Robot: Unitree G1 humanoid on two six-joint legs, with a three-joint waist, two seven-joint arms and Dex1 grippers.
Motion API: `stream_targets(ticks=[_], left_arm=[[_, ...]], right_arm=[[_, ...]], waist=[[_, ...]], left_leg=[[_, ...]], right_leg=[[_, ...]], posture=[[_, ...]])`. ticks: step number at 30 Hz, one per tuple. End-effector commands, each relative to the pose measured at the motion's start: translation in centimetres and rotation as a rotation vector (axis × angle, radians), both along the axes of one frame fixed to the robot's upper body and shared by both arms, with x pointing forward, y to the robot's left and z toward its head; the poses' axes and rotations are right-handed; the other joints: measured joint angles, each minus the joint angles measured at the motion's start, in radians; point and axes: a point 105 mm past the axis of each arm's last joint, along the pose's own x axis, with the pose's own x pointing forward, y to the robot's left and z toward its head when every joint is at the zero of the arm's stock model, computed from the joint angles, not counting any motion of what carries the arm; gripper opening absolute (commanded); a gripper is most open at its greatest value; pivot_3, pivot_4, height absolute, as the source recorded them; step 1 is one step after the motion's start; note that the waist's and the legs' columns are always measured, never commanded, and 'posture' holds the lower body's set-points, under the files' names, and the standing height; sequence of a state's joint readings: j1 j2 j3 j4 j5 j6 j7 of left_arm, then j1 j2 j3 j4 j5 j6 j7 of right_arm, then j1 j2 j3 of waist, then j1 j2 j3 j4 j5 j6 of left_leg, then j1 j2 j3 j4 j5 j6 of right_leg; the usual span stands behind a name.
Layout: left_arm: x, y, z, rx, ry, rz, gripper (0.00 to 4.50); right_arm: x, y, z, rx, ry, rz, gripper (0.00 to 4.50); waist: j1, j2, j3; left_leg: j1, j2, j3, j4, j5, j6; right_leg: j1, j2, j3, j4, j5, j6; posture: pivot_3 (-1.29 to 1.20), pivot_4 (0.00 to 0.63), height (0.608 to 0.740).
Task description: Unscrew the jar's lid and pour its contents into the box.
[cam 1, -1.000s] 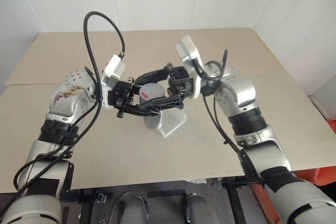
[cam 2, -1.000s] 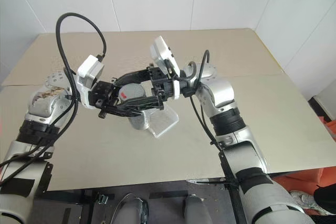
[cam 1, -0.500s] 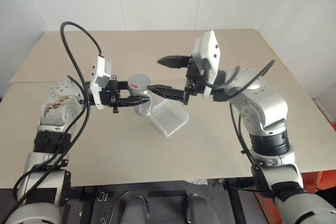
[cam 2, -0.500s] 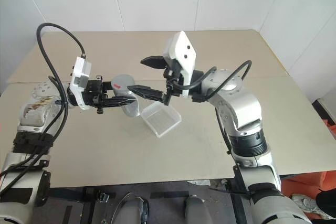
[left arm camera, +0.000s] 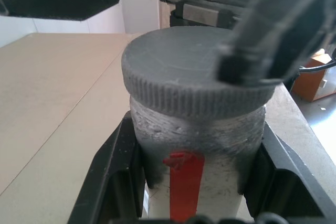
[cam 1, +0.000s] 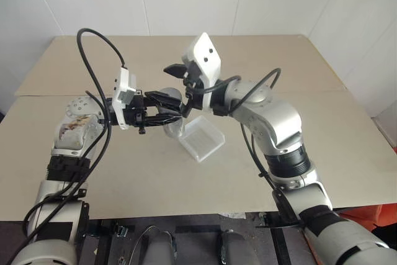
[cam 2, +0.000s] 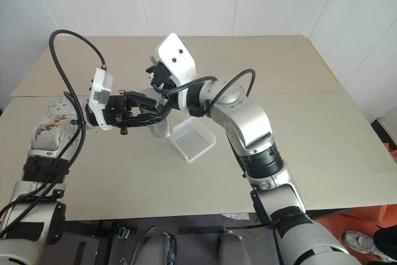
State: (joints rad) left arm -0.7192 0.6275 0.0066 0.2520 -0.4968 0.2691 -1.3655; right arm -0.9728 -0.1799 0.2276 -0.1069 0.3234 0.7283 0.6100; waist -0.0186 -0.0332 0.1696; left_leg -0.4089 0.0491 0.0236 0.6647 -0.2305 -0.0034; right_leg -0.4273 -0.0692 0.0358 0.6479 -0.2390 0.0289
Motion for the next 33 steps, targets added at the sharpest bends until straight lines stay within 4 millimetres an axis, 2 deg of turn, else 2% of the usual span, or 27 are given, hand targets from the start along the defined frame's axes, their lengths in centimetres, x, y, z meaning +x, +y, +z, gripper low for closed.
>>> stream_targets(ticks=[1,7,12,23,29,33], left_arm=[[-0.5,0.1,1.7,0.0,-0.068,-0.012,1.99],[-0.2,0.1,1.9,0.003,-0.073,-0.006,1.99],[-0.2,0.1,2.0,-0.002,-0.074,-0.006,1.99],[-0.6,0.2,2.3,0.001,-0.078,-0.013,1.99],[-0.8,0.6,2.0,0.013,-0.067,-0.005,1.99],[-1.2,1.2,1.9,0.018,-0.057,-0.01,1.99]], right_arm=[[-0.3,-0.2,0.2,-0.015,-0.019,0.001,4.46],[-1.9,0.2,1.2,0.01,-0.042,0.049,4.46],[-2.4,0.5,0.3,-0.014,-0.033,0.063,4.46],[-0.8,0.5,0.0,-0.014,-0.025,0.011,4.46],[-0.1,-0.7,0.5,0.004,-0.04,-0.015,4.46],[0.5,-2.3,0.2,-0.01,-0.042,-0.044,4.46]], waist=[[0.0,0.0,0.0],[-0.001,0.0,0.0],[-0.001,0.0,0.0],[-0.002,0.0,0.0],[-0.002,0.0,0.0],[-0.002,0.0,0.0]], left_leg=[[0.0,0.0,0.0,0.0,0.0,0.0],[0.0,0.0,0.0,0.0,0.0,0.0],[0.0,0.0,0.0,0.0,0.0,0.0],[0.0,0.0,0.0,0.0,0.0,0.0],[0.0,0.0,0.0,0.0,0.0,0.0],[0.0,0.0,0.0,0.0,0.0,0.0]], right_leg=[[0.0,0.0,0.0,0.0,0.0,0.0],[0.0,0.0,0.0,0.0,0.0,0.0],[0.0,0.0,0.0,0.0,0.0,0.0],[0.0,0.0,0.0,0.0,0.0,0.0],[0.0,0.0,0.0,0.0,0.0,0.0],[0.0,0.0,0.0,0.0,0.0,0.0]], posture=[[0.0,0.15,0.74],[0.0,0.15,0.74],[0.0,0.15,0.74],[0.0,0.15,0.74],[0.0,0.15,0.74],[0.0,0.15,0.74]])
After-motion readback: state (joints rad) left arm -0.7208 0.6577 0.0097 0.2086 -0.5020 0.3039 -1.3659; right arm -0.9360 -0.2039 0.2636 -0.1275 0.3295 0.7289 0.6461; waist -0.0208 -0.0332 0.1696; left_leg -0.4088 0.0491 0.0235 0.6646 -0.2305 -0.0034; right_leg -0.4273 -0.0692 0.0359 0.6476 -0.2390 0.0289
